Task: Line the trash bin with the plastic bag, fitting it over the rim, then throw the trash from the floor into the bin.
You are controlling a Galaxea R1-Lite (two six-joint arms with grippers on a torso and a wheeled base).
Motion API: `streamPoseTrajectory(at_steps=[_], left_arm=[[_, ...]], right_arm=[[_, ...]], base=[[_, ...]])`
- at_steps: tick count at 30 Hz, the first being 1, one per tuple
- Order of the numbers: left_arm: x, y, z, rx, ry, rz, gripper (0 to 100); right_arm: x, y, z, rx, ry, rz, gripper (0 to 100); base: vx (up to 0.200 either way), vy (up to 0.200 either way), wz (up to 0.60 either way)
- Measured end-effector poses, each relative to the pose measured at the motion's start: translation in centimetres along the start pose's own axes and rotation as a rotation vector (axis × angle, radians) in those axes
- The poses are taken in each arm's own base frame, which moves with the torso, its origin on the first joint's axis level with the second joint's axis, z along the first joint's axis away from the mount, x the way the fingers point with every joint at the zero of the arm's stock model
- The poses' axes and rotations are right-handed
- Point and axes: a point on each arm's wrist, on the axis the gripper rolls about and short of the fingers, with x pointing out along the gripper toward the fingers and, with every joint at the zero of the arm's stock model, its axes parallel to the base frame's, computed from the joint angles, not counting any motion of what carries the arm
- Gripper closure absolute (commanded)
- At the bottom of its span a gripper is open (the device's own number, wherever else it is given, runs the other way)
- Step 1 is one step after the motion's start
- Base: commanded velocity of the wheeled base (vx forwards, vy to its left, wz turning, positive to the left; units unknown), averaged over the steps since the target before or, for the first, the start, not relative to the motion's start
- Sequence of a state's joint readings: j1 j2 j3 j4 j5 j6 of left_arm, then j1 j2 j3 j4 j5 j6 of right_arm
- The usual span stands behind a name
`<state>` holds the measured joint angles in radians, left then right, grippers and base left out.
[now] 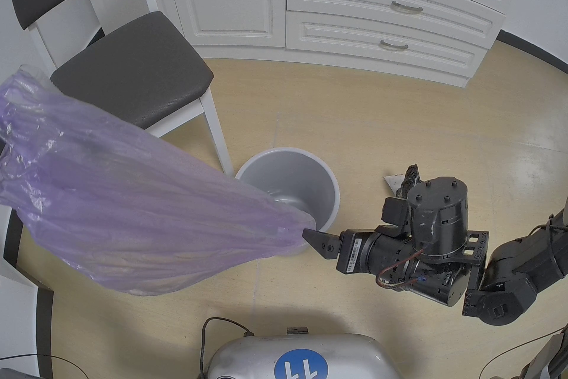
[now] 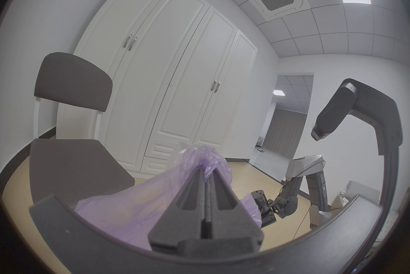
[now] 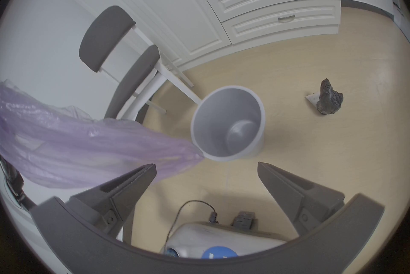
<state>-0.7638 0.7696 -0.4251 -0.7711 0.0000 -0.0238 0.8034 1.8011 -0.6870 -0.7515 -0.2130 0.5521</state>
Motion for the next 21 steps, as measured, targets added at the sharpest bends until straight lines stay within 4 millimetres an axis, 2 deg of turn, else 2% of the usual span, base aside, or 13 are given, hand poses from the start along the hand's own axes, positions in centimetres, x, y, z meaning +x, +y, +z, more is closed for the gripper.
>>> streamPoseTrajectory(at_steps=[7,12,21], left_arm=[[0.0,0.0,0.0,0.000,0.000,-0.001,100],[0.0,0.0,0.0,-0.001,0.002,-0.002,100],[0.0,-0.1,0.0,-0.007,0.000,-0.015,100]], right_arm=[[1.4,0.3,0.0,0.049,-0.074,0.045,0],[2.2,0.0,-0.8,0.050,-0.053,0.036,0],[2.0,0.2,-1.9,0.071,0.027,0.103,0]], base=[[0.000,0.000,0.00],[0.000,0.000,0.00],[0.000,0.000,0.00]])
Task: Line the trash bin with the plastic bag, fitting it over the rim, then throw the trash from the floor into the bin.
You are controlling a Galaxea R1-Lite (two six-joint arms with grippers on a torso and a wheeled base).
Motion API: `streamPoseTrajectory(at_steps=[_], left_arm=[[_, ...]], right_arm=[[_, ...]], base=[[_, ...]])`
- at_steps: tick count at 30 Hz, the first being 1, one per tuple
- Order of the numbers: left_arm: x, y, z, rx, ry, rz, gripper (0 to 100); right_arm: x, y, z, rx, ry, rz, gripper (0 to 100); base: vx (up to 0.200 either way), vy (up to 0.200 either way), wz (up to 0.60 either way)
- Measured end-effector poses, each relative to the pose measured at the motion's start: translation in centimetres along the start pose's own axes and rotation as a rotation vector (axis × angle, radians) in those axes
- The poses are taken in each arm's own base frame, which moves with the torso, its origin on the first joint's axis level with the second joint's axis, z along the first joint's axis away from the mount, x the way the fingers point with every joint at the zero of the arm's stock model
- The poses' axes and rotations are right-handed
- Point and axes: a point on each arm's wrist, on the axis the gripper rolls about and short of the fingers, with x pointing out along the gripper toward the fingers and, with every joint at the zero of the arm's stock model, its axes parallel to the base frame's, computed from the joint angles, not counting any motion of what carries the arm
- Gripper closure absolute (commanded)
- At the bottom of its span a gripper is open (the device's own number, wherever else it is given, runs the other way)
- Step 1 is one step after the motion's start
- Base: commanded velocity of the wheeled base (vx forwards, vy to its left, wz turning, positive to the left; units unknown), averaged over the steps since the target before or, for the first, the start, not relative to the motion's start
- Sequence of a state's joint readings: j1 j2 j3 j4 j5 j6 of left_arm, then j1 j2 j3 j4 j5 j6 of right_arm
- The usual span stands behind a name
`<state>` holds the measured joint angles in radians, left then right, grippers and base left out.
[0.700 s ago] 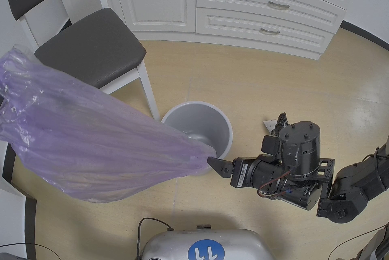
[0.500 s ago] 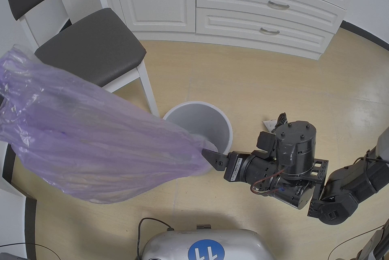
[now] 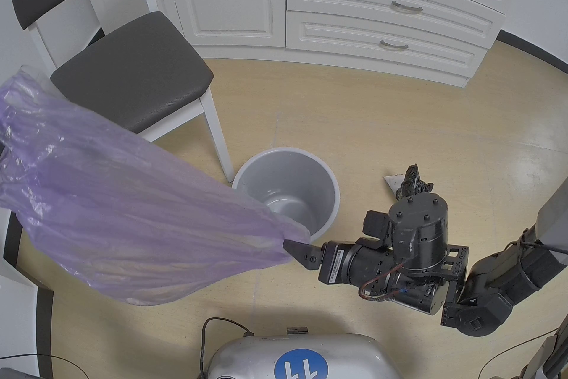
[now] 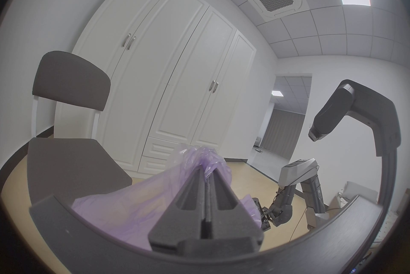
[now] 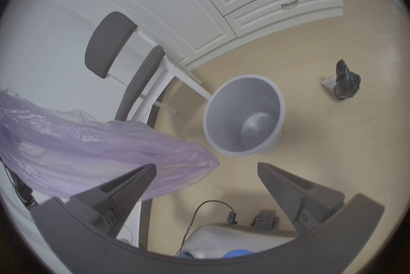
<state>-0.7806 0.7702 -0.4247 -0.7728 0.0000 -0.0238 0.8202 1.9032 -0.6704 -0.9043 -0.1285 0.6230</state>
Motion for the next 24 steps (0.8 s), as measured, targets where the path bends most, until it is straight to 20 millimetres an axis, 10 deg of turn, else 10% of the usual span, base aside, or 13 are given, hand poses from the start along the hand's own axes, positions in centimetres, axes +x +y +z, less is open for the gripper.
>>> streamPoseTrajectory(at_steps=[24], left_arm=[[0.1,-0.1,0.7,-0.015,-0.034,-0.010,100]], right_arm=[[-0.9,0.0,-2.1,-0.014,0.119,0.070,0]], base=[[0.000,0.000,0.00]])
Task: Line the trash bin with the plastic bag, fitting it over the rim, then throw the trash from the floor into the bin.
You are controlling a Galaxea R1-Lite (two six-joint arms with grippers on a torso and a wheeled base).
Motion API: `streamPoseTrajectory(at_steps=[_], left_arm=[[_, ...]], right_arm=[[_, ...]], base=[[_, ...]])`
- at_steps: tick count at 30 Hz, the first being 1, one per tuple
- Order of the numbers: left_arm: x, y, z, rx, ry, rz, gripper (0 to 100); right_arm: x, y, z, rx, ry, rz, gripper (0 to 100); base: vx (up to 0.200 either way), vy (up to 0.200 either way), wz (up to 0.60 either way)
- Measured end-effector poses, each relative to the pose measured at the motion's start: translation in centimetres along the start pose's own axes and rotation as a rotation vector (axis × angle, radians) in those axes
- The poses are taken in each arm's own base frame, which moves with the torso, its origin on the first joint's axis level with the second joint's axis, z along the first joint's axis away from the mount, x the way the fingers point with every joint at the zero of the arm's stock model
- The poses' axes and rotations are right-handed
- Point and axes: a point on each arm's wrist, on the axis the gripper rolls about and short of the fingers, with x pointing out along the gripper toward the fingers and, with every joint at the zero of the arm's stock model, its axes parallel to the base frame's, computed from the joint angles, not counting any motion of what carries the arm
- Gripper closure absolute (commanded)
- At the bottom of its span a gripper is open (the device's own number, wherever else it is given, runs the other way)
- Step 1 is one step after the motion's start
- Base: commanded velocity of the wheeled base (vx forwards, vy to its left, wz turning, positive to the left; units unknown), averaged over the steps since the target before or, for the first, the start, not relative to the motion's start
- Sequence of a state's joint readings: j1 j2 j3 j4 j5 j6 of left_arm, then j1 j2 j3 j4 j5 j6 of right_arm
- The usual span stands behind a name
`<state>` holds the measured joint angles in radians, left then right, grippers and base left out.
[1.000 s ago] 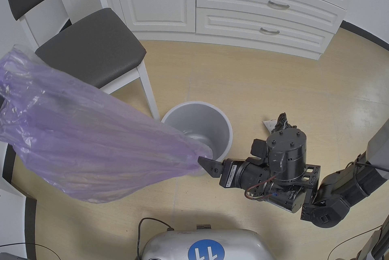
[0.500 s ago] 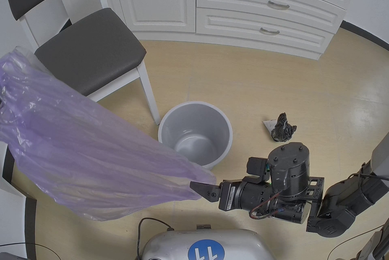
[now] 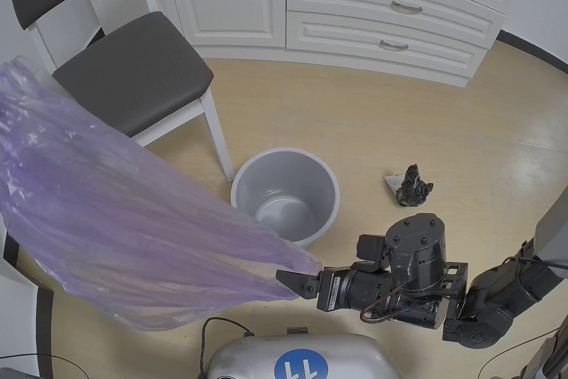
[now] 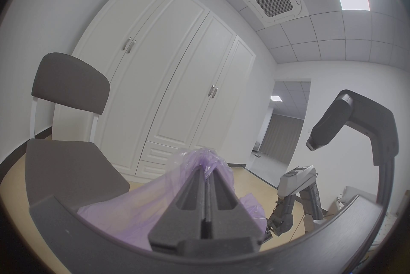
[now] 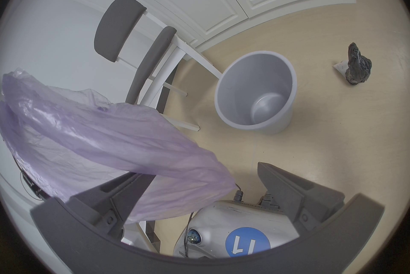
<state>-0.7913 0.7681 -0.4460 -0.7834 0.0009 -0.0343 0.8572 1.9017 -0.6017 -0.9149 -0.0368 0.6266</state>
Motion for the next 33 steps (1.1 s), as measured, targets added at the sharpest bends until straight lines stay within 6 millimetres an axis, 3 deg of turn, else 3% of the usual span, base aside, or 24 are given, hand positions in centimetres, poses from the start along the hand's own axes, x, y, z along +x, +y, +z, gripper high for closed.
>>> streamPoseTrajectory(at_steps=[9,26,27,33], left_arm=[[-0.4,0.0,1.2,-0.002,-0.051,0.000,100],[-0.5,0.0,1.3,-0.003,-0.056,0.000,100],[-0.5,0.0,1.3,-0.003,-0.056,0.000,100],[-0.5,0.0,1.2,-0.003,-0.052,0.000,100]], right_arm=[[0.4,-0.3,-0.4,-0.001,0.014,-0.010,0],[0.7,-0.4,-0.6,-0.010,0.009,-0.012,0],[0.8,-0.3,-0.5,-0.010,-0.003,-0.005,100],[0.9,-0.3,-0.4,-0.003,-0.047,0.020,100]], base=[[0.000,0.000,0.00],[0.000,0.000,0.00],[0.000,0.000,0.00],[0.000,0.000,0.00]])
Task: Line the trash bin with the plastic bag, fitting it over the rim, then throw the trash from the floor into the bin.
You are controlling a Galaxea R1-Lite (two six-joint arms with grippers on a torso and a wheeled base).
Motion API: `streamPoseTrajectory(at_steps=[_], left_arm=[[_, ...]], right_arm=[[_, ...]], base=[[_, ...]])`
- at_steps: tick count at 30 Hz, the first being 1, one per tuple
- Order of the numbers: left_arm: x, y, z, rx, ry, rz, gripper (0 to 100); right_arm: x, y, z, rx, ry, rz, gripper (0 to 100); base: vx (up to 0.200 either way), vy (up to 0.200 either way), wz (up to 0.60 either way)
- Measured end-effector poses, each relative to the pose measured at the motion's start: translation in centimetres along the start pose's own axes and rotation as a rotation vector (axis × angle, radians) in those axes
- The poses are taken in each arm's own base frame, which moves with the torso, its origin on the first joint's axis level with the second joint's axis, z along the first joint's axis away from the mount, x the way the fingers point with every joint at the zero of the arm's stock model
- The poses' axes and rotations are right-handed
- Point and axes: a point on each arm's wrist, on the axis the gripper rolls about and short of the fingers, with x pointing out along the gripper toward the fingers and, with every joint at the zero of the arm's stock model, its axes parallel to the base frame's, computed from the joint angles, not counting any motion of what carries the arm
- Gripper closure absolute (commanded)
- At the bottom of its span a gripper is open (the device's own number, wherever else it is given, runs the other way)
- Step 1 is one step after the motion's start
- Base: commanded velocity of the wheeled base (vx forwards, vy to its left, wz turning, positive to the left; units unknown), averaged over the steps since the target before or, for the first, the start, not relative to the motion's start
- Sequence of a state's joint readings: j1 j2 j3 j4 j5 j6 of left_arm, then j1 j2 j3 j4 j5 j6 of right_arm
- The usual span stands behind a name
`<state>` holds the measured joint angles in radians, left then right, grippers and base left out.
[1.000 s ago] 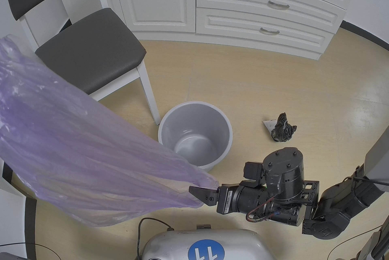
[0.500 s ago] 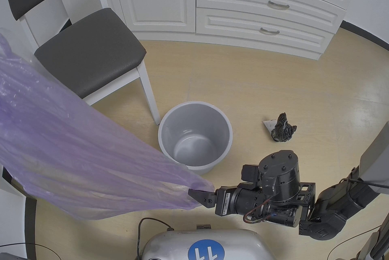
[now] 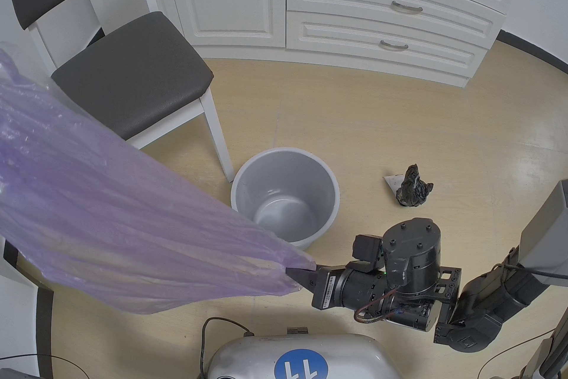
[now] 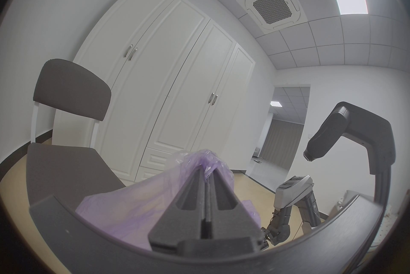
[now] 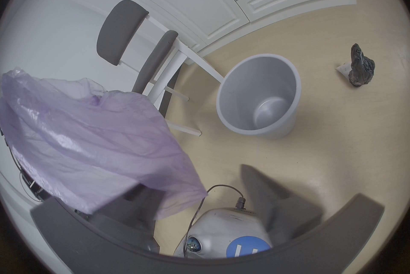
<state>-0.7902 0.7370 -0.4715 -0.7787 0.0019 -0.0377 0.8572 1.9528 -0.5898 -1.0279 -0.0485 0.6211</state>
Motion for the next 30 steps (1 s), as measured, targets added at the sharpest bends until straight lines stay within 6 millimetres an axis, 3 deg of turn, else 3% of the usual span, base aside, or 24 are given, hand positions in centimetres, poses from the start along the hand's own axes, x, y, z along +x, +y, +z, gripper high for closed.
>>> streamPoseTrajectory(at_steps=[6,12,17,24,30], left_arm=[[0.1,0.0,-0.2,-0.003,0.015,0.001,100],[0.3,0.0,-0.7,-0.022,0.047,0.004,100],[0.4,0.1,-2.2,-0.026,0.178,0.019,100],[0.6,0.3,-4.8,-0.021,0.412,0.062,100],[2.1,0.5,-7.0,-0.058,0.526,0.088,100]], right_arm=[[-0.2,-0.1,0.0,-0.001,-0.003,-0.003,100],[-1.2,-0.1,1.4,-0.003,-0.049,-0.001,100],[-2.4,-0.3,3.1,-0.042,-0.103,-0.010,100],[-5.4,-1.4,6.3,-0.137,-0.203,-0.065,100],[-8.9,-1.4,8.0,-0.178,-0.210,-0.123,100]], base=[[0.000,0.000,0.00],[0.000,0.000,0.00],[0.000,0.000,0.00],[0.000,0.000,0.00],[0.000,0.000,0.00]])
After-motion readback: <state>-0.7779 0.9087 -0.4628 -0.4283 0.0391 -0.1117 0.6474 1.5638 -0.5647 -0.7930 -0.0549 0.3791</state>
